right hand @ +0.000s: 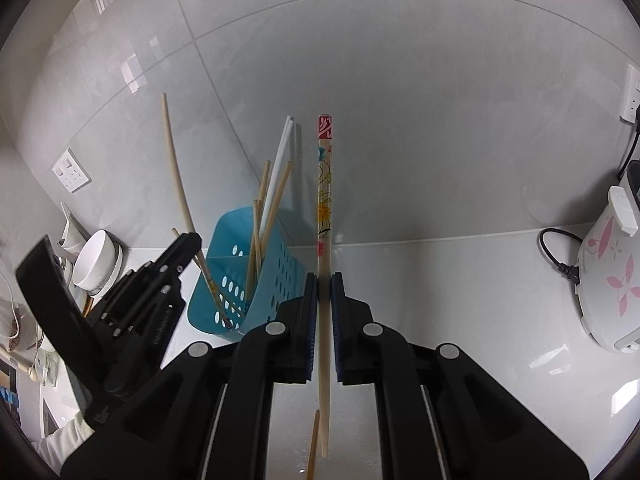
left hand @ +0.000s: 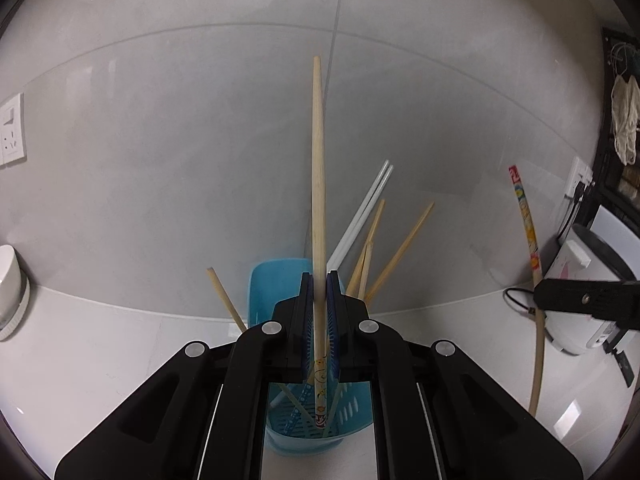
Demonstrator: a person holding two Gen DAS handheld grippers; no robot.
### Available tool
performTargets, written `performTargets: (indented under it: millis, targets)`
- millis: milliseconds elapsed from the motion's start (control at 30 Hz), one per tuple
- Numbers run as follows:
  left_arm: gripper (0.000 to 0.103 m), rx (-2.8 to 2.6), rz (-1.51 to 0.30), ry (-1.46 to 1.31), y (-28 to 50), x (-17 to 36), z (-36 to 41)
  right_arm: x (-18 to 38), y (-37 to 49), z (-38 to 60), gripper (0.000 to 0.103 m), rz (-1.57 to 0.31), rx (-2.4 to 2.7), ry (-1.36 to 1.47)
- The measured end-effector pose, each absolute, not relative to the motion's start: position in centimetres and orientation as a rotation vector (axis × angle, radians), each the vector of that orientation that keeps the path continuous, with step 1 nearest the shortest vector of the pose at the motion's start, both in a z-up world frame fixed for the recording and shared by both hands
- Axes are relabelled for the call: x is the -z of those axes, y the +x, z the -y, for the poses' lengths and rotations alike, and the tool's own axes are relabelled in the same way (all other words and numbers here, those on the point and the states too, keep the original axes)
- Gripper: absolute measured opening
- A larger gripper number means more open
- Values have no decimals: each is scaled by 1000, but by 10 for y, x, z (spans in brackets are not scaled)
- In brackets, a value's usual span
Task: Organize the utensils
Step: 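Release the plain chopstick into the holder with the left gripper while the right drops the floral one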
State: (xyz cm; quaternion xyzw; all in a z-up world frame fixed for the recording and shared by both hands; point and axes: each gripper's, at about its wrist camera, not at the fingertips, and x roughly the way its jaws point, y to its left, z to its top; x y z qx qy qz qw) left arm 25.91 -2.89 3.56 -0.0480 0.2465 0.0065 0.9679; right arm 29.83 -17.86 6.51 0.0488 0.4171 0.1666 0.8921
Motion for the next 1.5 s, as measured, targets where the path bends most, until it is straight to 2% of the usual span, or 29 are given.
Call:
performTargets:
  millis: [433, 500, 567, 600, 667, 867, 1033, 1200, 1500]
  targets:
    - [9, -8, -580, -45, 259, -19, 30, -62, 303, 177, 6, -876, -355, 104]
    - [17, -14, -585, -53, 256, -22, 27, -62, 303, 177, 6, -875, -356, 105]
    - [35, -25, -599, -60, 251, -24, 22, -62, 304, 176, 6, -873, -360, 108]
    - [37, -31, -605, -63, 248, -26, 20, -63, 304, 176, 6, -869, -363, 110]
    - [48, -39, -623, -63, 242, -30, 15, -65, 303, 175, 6, -861, -373, 114]
    - [72, -78, -667, -64, 224, -44, 5, -78, 304, 169, 6, -807, -412, 135]
    - [88, -112, -697, -101, 214, -55, -8, -88, 309, 158, 6, -761, -439, 144]
    - [97, -156, -708, -92, 214, -61, -16, -91, 315, 146, 6, -722, -443, 163]
    - [97, -197, -733, -107, 211, -64, -33, -93, 328, 124, 6, -655, -435, 198]
